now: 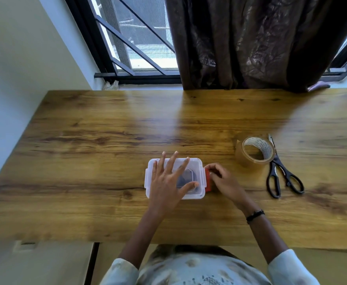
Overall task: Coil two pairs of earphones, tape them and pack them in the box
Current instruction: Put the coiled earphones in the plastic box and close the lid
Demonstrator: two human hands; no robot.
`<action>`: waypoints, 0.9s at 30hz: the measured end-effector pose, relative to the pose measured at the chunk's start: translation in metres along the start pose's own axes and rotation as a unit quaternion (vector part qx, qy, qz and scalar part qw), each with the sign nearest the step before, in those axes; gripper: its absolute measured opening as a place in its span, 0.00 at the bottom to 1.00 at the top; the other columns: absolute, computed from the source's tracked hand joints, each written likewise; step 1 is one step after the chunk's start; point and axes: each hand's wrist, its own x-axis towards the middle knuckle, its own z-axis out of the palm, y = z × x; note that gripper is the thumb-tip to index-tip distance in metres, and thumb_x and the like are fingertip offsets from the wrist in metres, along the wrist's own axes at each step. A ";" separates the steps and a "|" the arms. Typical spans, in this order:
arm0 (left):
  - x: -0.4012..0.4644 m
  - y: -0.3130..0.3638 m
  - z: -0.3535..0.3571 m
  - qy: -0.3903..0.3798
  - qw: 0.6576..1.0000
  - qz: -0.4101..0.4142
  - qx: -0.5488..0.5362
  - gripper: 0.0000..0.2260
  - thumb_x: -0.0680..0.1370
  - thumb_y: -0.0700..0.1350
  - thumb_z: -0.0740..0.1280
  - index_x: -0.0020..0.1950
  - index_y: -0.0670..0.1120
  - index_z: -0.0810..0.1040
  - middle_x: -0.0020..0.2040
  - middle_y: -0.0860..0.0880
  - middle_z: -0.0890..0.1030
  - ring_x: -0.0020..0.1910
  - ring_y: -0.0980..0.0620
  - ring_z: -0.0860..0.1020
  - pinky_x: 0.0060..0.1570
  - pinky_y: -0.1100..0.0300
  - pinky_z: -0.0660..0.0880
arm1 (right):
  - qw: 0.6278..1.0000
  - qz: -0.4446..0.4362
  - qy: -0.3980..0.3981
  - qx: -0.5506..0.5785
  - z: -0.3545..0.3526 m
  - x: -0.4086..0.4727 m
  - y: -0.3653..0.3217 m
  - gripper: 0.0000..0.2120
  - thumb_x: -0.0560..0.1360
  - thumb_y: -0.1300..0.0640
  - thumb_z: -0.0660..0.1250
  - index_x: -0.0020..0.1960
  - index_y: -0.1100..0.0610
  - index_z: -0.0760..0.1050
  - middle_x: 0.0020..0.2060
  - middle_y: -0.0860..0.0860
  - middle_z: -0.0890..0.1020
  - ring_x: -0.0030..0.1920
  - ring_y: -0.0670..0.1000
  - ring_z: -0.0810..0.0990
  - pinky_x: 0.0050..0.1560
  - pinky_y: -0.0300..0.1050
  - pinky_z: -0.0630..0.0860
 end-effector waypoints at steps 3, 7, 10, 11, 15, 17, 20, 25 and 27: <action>0.000 -0.001 0.000 -0.001 1.000 -0.003 -0.002 0.33 0.73 0.71 0.53 0.74 0.57 0.63 0.77 0.50 0.60 0.77 0.45 0.49 0.74 0.41 0.49 | 0.986 0.054 -0.029 0.157 -0.009 -0.010 -0.009 0.10 0.82 0.61 0.56 0.59 0.57 0.75 0.51 0.54 0.82 0.50 0.50 0.82 0.43 0.37 0.79; 0.000 -0.002 0.000 0.000 1.000 -0.001 -0.001 0.33 0.73 0.71 0.53 0.74 0.58 0.63 0.77 0.49 0.60 0.77 0.44 0.51 0.74 0.42 0.50 | 0.974 0.059 -0.020 0.217 -0.009 -0.020 -0.015 0.10 0.81 0.61 0.60 0.59 0.59 0.76 0.51 0.56 0.84 0.48 0.49 0.84 0.45 0.39 0.80; 0.000 -0.001 0.000 0.004 1.000 0.003 0.001 0.33 0.73 0.72 0.51 0.73 0.57 0.64 0.76 0.48 0.61 0.77 0.43 0.52 0.73 0.42 0.50 | 0.987 0.025 0.014 0.161 -0.003 -0.028 -0.019 0.10 0.79 0.60 0.63 0.59 0.58 0.77 0.50 0.53 0.84 0.48 0.49 0.84 0.45 0.40 0.81; 0.001 -0.002 0.001 0.005 1.000 0.004 0.002 0.33 0.73 0.72 0.50 0.73 0.57 0.64 0.76 0.48 0.62 0.77 0.43 0.53 0.73 0.42 0.49 | 0.993 0.007 0.033 0.117 0.000 -0.030 -0.020 0.10 0.78 0.58 0.66 0.58 0.58 0.77 0.49 0.52 0.84 0.48 0.49 0.84 0.46 0.41 0.81; 0.001 -0.003 0.001 0.002 1.000 0.007 0.014 0.34 0.73 0.73 0.48 0.73 0.57 0.64 0.76 0.47 0.62 0.76 0.42 0.53 0.72 0.42 0.50 | 0.989 -0.042 0.125 -0.060 0.018 -0.033 -0.024 0.13 0.73 0.53 0.73 0.56 0.53 0.76 0.46 0.47 0.81 0.46 0.44 0.80 0.45 0.39 0.81; 0.001 -0.003 0.002 0.000 1.000 0.007 0.018 0.34 0.73 0.72 0.48 0.73 0.56 0.64 0.76 0.47 0.63 0.76 0.41 0.54 0.72 0.40 0.52 | 0.976 -0.062 0.172 -0.121 0.024 -0.032 -0.025 0.14 0.72 0.53 0.73 0.55 0.55 0.77 0.46 0.48 0.81 0.46 0.45 0.80 0.47 0.42 0.81; 0.002 -0.003 0.003 -0.001 1.000 0.011 0.022 0.33 0.74 0.72 0.49 0.73 0.56 0.64 0.76 0.46 0.63 0.76 0.40 0.54 0.71 0.40 0.52 | 0.961 -0.091 0.202 -0.164 0.028 -0.033 -0.030 0.11 0.73 0.55 0.73 0.54 0.57 0.80 0.44 0.50 0.82 0.43 0.47 0.80 0.45 0.44 0.81; 0.001 -0.005 0.004 -0.008 0.999 0.013 0.033 0.32 0.74 0.70 0.53 0.73 0.56 0.65 0.75 0.46 0.63 0.76 0.39 0.55 0.71 0.41 0.51 | 0.947 -0.108 0.205 -0.224 0.031 -0.035 -0.037 0.06 0.75 0.56 0.71 0.50 0.57 0.81 0.39 0.49 0.81 0.38 0.43 0.77 0.35 0.32 0.73; 0.002 -0.005 0.004 -0.016 0.999 0.015 0.038 0.31 0.74 0.70 0.54 0.73 0.56 0.65 0.75 0.46 0.64 0.75 0.39 0.56 0.71 0.41 0.51 | 0.948 -0.099 0.202 -0.227 0.030 -0.035 -0.037 0.08 0.75 0.55 0.71 0.52 0.56 0.81 0.41 0.49 0.81 0.39 0.42 0.77 0.35 0.30 0.71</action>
